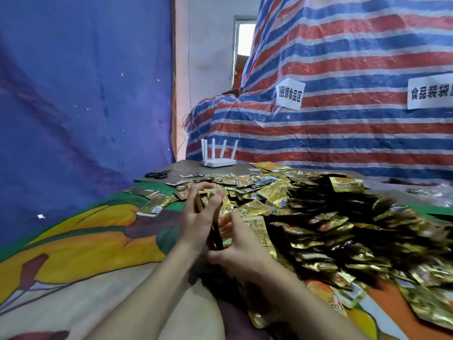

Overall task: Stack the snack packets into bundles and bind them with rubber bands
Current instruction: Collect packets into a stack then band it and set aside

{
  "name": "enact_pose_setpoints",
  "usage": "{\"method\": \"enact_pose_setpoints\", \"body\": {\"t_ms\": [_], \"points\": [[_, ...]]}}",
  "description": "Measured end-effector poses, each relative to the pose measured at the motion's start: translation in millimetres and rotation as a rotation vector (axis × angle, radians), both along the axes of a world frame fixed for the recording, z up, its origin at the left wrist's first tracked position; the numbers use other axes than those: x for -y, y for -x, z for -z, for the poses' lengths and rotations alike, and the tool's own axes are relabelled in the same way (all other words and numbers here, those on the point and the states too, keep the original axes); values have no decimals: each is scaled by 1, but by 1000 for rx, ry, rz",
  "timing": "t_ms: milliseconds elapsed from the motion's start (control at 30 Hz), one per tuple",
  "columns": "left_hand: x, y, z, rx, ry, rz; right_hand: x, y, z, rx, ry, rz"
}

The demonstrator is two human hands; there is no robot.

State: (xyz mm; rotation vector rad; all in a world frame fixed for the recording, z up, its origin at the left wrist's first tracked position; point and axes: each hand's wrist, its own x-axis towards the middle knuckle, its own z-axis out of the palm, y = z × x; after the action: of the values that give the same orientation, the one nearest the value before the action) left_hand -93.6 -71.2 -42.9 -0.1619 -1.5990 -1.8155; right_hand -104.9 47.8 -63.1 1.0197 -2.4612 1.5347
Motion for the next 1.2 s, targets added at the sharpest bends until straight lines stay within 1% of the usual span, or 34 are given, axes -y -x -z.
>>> {"method": "enact_pose_setpoints", "body": {"t_ms": [67,133,200,267,300,367,500,600,700,767,833,933,1033,1100,1133,1200], "points": [[-1,-1,-1,3,-34,78,1,1,2,3,-40,33],[-1,-3,-2,37,-24,163,3,1,3,19,-79,25],[-2,-6,-2,53,70,228,7,-1,3,-2,-138,4],[-2,-10,-2,51,219,251,10,-1,4,-16,-132,-29],[-2,-12,-2,47,272,252,11,-1,5,-19,-117,-38],[-2,-13,-3,39,304,235,12,0,5,-20,-101,-37],[-4,-12,-6,-43,262,149,14,2,3,-34,-39,-4],[-4,-10,-9,-112,270,90,17,2,3,-20,24,27],[1,-12,-7,-84,363,142,19,0,4,-18,75,-20],[4,-14,-7,-37,384,166,19,-1,2,-24,101,-54],[5,-16,-5,28,396,196,18,0,1,-41,91,-85],[6,-18,-1,92,486,230,16,-2,1,-12,83,-96],[6,-19,-1,61,417,230,16,-6,1,33,120,-83],[5,-19,-1,-14,371,184,18,-8,2,-1,159,-75],[4,-19,-1,-33,365,170,18,-9,3,-18,167,-69],[1,-20,-1,-7,401,199,19,-11,5,-27,152,-55]]}}
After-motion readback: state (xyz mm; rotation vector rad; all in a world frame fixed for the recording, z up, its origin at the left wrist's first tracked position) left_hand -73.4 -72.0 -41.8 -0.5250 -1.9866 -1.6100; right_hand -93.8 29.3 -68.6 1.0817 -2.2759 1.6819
